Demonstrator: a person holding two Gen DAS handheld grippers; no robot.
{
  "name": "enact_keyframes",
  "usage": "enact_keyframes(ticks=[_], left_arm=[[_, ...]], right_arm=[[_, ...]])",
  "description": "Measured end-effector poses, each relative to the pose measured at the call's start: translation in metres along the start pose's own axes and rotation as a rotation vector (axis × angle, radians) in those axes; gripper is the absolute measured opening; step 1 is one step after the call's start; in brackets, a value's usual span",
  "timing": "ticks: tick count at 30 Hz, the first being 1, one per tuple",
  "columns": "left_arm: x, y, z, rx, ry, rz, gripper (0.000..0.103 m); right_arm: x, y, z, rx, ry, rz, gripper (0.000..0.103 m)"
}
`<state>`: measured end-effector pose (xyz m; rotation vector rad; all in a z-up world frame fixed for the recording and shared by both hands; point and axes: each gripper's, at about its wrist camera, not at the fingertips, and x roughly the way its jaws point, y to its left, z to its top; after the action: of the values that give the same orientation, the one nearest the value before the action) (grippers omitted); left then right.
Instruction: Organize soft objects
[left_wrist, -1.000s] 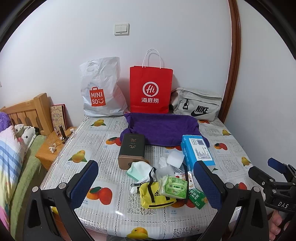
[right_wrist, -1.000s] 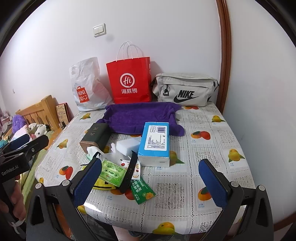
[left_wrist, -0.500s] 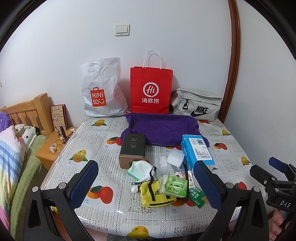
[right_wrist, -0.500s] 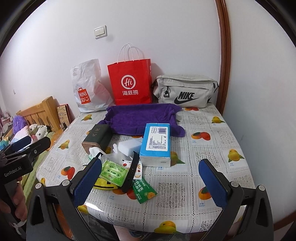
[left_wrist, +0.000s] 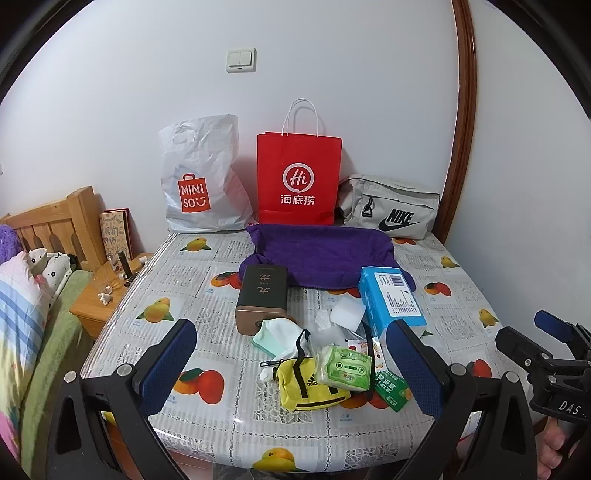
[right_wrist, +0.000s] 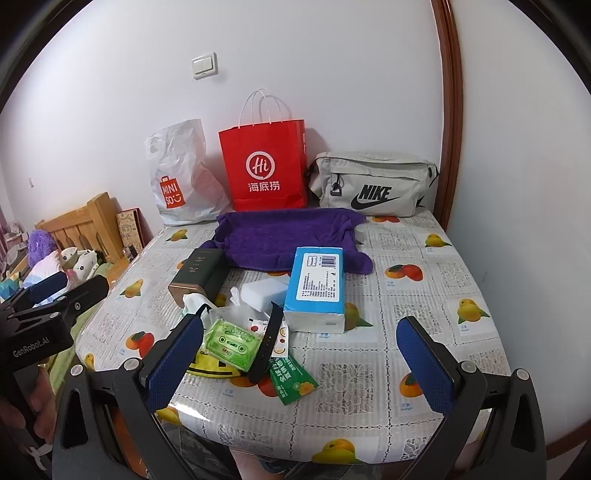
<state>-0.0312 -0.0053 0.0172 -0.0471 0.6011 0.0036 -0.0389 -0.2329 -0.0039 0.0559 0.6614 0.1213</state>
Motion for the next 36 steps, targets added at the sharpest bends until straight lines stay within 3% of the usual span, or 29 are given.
enact_keyframes(ticks=[36], left_arm=[[-0.0004,0.0015,0.0023,0.001,-0.003,-0.007,0.103]], right_arm=[[0.0007,-0.0015,-0.0012,0.011,-0.009,0.014,0.103]])
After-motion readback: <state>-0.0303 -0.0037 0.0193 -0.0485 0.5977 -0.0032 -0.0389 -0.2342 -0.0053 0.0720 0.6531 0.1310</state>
